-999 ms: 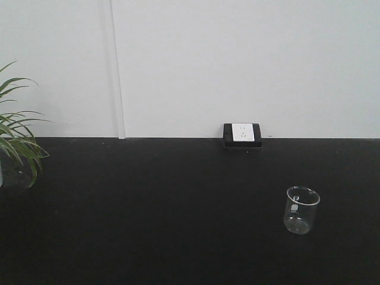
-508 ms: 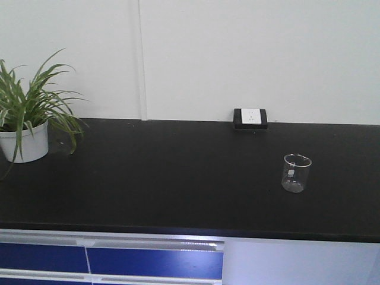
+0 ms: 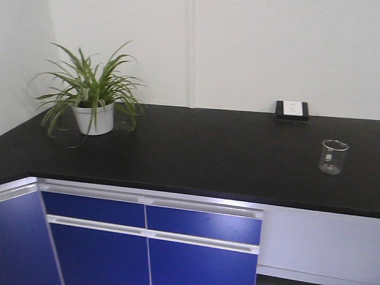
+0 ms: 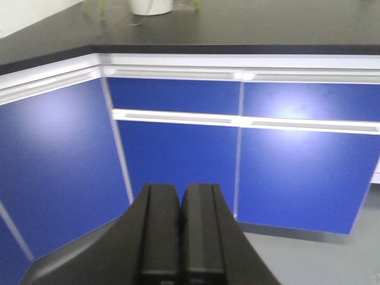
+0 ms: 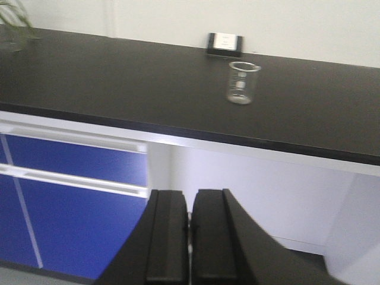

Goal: Grab transparent chemical and place on left bench
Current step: 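Drive the base to the bench with white bins, carrying the beaker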

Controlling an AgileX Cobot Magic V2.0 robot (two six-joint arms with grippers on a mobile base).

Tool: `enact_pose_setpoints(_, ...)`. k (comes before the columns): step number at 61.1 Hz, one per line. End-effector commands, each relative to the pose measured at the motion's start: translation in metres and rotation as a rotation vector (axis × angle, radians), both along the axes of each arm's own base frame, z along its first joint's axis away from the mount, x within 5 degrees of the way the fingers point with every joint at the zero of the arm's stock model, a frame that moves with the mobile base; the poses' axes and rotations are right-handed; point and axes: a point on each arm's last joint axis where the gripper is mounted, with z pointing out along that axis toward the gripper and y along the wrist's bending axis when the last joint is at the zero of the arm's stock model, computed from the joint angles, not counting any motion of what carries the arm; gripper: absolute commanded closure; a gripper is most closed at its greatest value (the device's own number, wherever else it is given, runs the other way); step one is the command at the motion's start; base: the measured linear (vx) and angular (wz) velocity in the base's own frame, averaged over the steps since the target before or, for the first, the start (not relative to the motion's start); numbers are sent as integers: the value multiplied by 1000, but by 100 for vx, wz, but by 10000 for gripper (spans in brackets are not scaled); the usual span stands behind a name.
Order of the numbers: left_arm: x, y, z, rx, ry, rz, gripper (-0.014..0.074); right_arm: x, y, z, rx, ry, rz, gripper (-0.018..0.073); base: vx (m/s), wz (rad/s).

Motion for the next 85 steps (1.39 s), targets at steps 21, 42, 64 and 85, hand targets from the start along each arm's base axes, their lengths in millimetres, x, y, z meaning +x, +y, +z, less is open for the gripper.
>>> enact_pose_setpoints(21,-1,0,3,-14,-81,-1,600,1,1,16,-10,-99,12,566,-14,57)
enact_pose_setpoints(42,-1,0,3,-14,-81,-1,600,1,1,16,-10,-99,12,566,-4,59)
enact_pose_setpoints(64,-1,0,3,-14,-81,-1,600,1,1,16,-10,-99,12,566,8,74)
enact_pose_setpoints(85,-1,0,3,-14,-81,-1,600,1,1,16,-10,-99,12,566,18,91)
